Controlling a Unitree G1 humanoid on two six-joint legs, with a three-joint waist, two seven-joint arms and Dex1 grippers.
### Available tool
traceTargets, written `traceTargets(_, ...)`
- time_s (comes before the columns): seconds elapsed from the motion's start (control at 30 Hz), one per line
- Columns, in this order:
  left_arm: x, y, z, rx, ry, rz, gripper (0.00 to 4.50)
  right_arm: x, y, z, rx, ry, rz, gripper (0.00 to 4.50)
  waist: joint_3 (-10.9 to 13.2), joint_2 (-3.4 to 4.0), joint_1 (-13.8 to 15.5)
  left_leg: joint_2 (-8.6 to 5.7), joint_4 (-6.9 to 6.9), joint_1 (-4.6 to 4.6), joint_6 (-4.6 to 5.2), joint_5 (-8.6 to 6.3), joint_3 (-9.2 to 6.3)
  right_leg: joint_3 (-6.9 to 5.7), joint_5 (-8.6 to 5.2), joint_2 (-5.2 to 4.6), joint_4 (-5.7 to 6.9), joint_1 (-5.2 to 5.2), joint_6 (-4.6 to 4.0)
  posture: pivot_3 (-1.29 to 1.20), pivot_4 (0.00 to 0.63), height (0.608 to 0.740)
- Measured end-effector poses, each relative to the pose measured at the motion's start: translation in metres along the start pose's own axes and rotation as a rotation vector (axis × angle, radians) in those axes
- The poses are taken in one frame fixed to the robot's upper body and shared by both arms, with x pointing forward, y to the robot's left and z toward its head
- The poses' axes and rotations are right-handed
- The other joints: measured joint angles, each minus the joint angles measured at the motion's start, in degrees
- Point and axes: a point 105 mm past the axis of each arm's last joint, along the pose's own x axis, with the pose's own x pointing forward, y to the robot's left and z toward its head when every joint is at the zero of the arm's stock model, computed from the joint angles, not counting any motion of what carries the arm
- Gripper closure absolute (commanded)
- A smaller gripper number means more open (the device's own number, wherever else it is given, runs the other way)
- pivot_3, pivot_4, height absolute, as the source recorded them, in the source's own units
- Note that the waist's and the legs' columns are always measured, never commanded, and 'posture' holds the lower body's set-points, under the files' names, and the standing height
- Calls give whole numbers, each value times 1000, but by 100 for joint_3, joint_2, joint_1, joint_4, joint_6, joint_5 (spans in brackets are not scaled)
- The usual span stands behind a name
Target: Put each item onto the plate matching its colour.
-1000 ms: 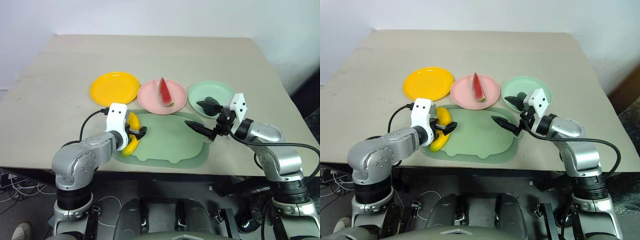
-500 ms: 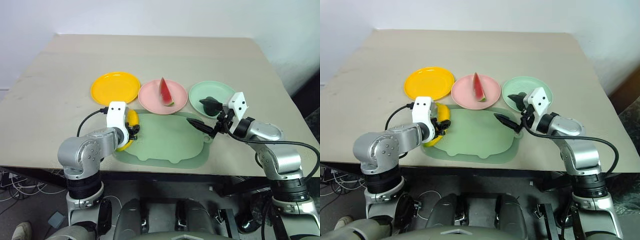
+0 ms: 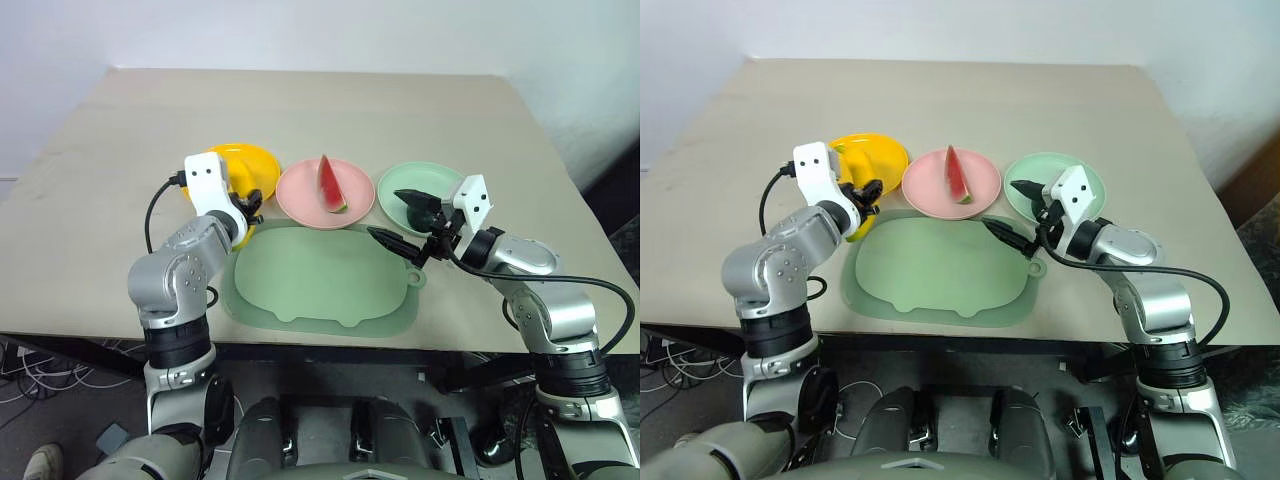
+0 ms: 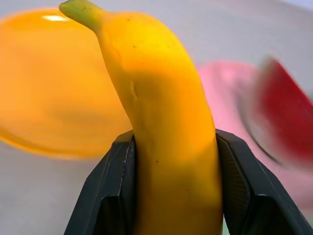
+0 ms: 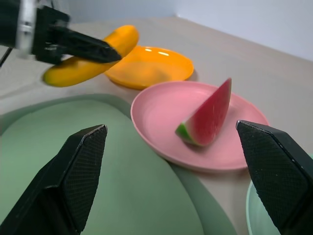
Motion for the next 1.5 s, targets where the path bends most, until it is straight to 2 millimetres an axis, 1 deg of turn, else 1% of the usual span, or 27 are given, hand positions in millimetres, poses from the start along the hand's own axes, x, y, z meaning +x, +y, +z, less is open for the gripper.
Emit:
traceTargets(0.1, 16, 12, 6, 11, -15, 65, 2672, 2, -1, 0, 3, 0, -8, 0, 1, -2, 0, 0, 0, -2, 0, 0, 0, -1, 0, 0, 0, 0, 0, 0, 150, 695)
traceTargets(0.17, 27, 16, 14, 24, -48, 88, 2672, 4, 0, -2, 5, 8, -10, 0, 1, -2, 4, 0, 0, -2, 0, 0, 1, -2, 0, 0, 0, -1, 0, 0, 150, 695)
traceTargets(0.27, 40, 16, 30, 47, -96, 112, 2672, 6, 1, -4, 14, 19, -8, 0, 1, -2, 2, -1, 0, -3, 0, 0, 2, -3, 0, 0, -1, -1, 1, 0, 150, 695)
traceTargets(0.43, 62, 15, 46, 54, -88, 144, 2672, 11, -1, -4, 0, 40, -17, 0, 2, -3, -15, 0, -1, -4, 0, 0, 4, -3, 0, 0, -1, -4, 1, 0, 150, 695)
traceTargets(0.53, 73, 16, 48, 40, -55, 151, 2672, 14, 0, -7, 1, 53, -20, 0, 2, -4, -23, 0, -2, -4, 0, 1, 6, -3, -2, 1, -1, -5, 3, 0, 150, 695)
traceTargets(0.67, 82, 23, 36, 15, -18, 163, 2672, 15, -1, -10, -1, 64, -31, 0, 2, -4, -29, 0, -2, -4, -1, 1, 8, -3, -3, 1, 0, -6, 5, 0, 150, 695)
traceTargets(0.7, 83, 26, 29, 12, 0, 166, 1966, 16, -2, -11, -1, 67, -37, 0, 4, -6, -33, 0, -2, -5, -1, 1, 9, -3, -3, 1, 0, -8, 5, 0, 150, 695)
traceTargets(0.73, 85, 26, 24, 8, 15, 161, 1761, 16, -3, -12, -1, 71, -45, 0, 5, -8, -32, 0, -1, -7, -1, 1, 9, -3, -3, 1, 1, -9, 6, 0, 150, 695)
traceTargets(0.77, 86, 26, 23, 7, 17, 160, 1411, 16, -3, -12, -1, 70, -46, 0, 5, -9, -24, 0, 0, -7, -1, 1, 9, -3, -3, 1, 1, -8, 6, 0, 150, 695)
traceTargets(0.9, 87, 24, 23, 26, 11, 156, 183, 16, -4, -12, -11, 69, -54, 0, 6, -9, -30, 0, 0, -7, -1, 1, 9, -3, -3, 1, 2, -8, 6, 0, 150, 695)
traceTargets(0.93, 88, 23, 24, 34, 6, 155, 45, 16, -4, -12, -11, 69, -54, 0, 6, -9, -33, 0, 0, -7, -1, 1, 9, -3, -3, 1, 2, -8, 6, 0, 150, 695)
traceTargets(1.1, 87, 19, 32, 107, -30, 150, 45, 16, -3, -11, -8, 64, -53, 0, 6, -9, -35, -1, 0, -7, -1, 1, 10, -2, -3, 1, 2, -8, 6, 0, 150, 695)
traceTargets(1.13, 87, 17, 37, 124, -56, 141, 45, 16, -3, -10, -6, 61, -53, 0, 6, -9, -34, 0, 0, -7, -1, 2, 10, -2, -3, 1, 2, -8, 6, 0, 150, 695)
traceTargets(1.23, 76, 6, 56, 253, -208, 65, 45, 16, -2, -8, 6, 44, -50, 0, 5, -8, -44, 0, -1, -6, -2, 2, 12, 1, -4, 1, 4, -9, 6, 0, 150, 695)
traceTargets(1.3, 63, -6, 57, 311, -297, -42, 45, 14, -3, -5, 20, 25, -52, 0, 4, -7, -42, 1, -1, -4, -3, 2, 14, 3, -4, 2, 3, -10, 6, 0, 150, 695)
traceTargets(1.33, 59, -10, 54, 318, -314, -85, 45, 13, -4, -3, 25, 19, -56, 0, 4, -7, -41, 1, 2, -4, -3, 2, 14, 3, -4, 2, 6, -9, 6, 0, 150, 695)
traceTargets(1.4, 41, -16, 45, 340, -400, -206, 45, 11, -3, -1, 34, -2, -56, 0, 2, -3, -47, 3, 0, -1, -3, 3, 15, 6, -4, 2, 4, -8, 6, 0, 150, 695)
traceTargets(1.5, 11, -21, 17, 349, -428, -422, 45, 6, -1, -4, 36, -7, -70, 0, 3, -3, -46, 5, 2, -1, -4, 3, 15, 6, -4, 4, 6, -9, 5, 0, 150, 695)
